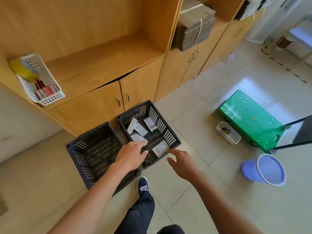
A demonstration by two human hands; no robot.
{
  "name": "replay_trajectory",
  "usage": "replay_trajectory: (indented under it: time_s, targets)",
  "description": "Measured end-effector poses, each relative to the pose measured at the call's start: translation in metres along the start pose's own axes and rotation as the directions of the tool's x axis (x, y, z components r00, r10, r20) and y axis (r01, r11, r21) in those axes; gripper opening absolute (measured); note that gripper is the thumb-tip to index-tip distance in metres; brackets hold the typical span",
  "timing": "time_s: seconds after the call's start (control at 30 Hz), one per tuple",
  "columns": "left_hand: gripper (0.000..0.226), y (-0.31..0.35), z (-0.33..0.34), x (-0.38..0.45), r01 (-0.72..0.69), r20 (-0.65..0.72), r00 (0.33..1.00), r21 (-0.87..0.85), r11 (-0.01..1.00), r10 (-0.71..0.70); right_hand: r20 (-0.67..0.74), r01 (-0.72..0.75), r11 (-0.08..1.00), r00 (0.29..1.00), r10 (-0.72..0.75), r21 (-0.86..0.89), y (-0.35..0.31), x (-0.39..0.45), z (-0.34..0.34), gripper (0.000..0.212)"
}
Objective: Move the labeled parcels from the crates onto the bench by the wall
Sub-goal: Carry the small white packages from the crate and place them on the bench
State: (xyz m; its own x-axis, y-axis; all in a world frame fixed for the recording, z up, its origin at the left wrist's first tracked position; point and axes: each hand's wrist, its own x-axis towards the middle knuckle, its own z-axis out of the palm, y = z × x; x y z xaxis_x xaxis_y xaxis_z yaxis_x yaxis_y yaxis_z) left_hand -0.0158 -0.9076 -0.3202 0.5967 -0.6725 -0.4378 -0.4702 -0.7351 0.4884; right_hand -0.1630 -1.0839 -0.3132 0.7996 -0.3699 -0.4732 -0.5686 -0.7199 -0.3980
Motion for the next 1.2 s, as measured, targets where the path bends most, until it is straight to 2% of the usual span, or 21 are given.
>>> replay_trajectory:
  time_s: [0.17,0.33,0.43,0.53,0.67,0.8,0.97,1.1,1.2]
  targets:
    - [0.045,-0.02,0.018,0.063,0.119,0.071,0.991,-0.09,0.989,-0.113,0.114,-0.032,0.999,0.993,0.033,-0.016,0.028,0.072,0.011,0.04]
    - [0.044,-0.04,0.052,0.12,0.204,0.067,0.978,-0.11,0.973,-0.198,0.201,-0.096,0.995,0.975,0.093,0.005,0.058,0.143,0.034,0.048]
    - [0.048,-0.053,0.085,0.157,0.251,0.095,0.967,-0.158,0.955,-0.238,0.241,-0.198,0.976,0.955,0.171,0.093,0.081,0.187,0.067,0.048]
    - [0.051,-0.074,0.122,0.207,0.29,0.065,0.957,-0.23,0.929,-0.283,0.283,-0.283,0.94,0.933,0.224,0.188,0.107,0.243,0.113,0.048]
    - [0.056,-0.111,0.178,0.286,0.324,0.013,0.942,-0.301,0.897,-0.336,0.348,-0.322,0.922,0.907,0.236,0.215,0.155,0.324,0.193,0.053]
    - [0.063,-0.159,0.237,0.362,0.357,-0.013,0.924,-0.325,0.876,-0.382,0.404,-0.411,0.894,0.859,0.314,0.178,0.205,0.397,0.269,0.064]
    - [0.068,-0.218,0.299,0.437,0.42,-0.025,0.893,-0.311,0.852,-0.449,0.42,-0.428,0.902,0.831,0.366,0.061,0.245,0.473,0.356,0.075]
    - [0.067,-0.258,0.327,0.487,0.456,-0.03,0.877,-0.265,0.85,-0.479,0.41,-0.503,0.864,0.783,0.467,-0.023,0.266,0.504,0.411,0.08]
    - [0.06,-0.286,0.338,0.518,0.434,-0.113,0.875,-0.242,0.868,-0.47,0.396,-0.508,0.86,0.779,0.486,-0.058,0.277,0.517,0.438,0.08]
